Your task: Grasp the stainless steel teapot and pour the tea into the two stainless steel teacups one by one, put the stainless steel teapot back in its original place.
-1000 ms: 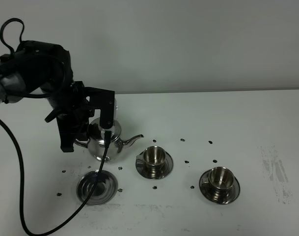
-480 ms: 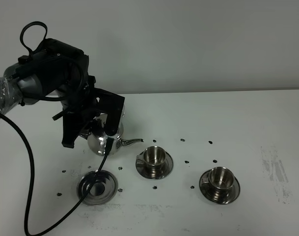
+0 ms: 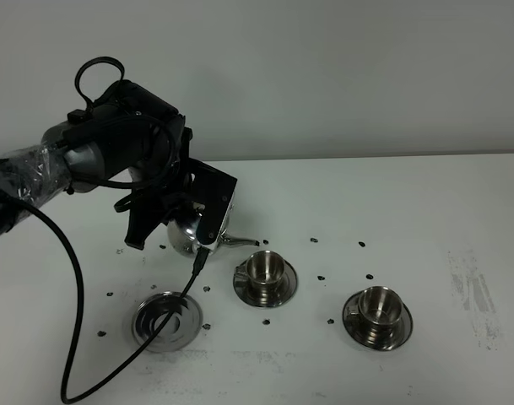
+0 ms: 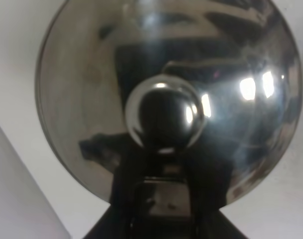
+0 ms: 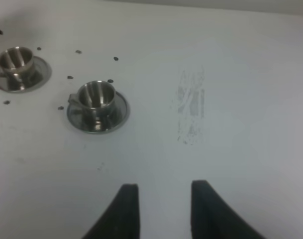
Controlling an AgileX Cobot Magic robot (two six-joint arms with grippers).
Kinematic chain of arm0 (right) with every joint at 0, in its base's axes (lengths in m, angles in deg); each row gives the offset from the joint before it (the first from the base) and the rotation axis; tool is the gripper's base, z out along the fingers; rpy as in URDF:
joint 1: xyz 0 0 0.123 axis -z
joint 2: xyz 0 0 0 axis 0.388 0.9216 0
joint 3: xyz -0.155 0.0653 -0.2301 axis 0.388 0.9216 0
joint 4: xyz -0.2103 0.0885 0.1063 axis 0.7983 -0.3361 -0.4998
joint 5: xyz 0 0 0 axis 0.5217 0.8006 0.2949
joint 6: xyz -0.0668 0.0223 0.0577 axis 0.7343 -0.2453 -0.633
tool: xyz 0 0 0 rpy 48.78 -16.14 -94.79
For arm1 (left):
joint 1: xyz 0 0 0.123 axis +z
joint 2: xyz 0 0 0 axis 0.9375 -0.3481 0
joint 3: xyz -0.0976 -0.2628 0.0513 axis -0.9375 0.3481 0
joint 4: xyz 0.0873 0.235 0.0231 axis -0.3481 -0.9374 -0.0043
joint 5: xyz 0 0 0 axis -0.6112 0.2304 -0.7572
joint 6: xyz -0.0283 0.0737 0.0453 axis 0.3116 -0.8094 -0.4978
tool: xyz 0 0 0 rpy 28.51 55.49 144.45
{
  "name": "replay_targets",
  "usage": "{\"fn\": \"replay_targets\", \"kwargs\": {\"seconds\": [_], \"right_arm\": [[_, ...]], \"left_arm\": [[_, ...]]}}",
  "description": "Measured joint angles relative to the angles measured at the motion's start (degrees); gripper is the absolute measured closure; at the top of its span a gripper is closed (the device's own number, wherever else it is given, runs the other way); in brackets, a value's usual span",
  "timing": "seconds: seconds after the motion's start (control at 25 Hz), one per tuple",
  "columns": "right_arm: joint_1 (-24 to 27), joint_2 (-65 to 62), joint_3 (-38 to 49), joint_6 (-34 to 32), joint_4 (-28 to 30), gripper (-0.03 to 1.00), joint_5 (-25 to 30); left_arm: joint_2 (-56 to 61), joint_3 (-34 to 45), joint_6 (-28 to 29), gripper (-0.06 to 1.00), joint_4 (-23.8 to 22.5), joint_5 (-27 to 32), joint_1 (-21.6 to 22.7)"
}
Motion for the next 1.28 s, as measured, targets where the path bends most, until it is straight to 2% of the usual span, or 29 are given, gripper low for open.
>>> {"fn": "replay_targets", "kwargs": {"seconds": [0.28, 0.6, 0.92, 1.28], "right_arm": [[0.0, 0.0, 0.0, 0.0, 0.0, 0.72, 0.0], [0.0, 0.0, 0.0, -0.06, 0.0, 0.72, 0.0], [0.0, 0.0, 0.0, -0.06, 0.0, 0.72, 0.0], [0.0, 0.0, 0.0, 0.0, 0.0, 0.72, 0.0]], "left_arm": [[0.0, 0.0, -1.85, 0.74, -4.76, -1.11, -1.15], [0.0, 0.0, -4.18, 0.74, -6.02, -2.76, -1.6], [-0.34, 0.0, -4.64, 0.74, -9.84, -4.52, -2.35], [-1.97, 0.0, -5.92, 0.74, -10.68, -5.82, -2.63]]}}
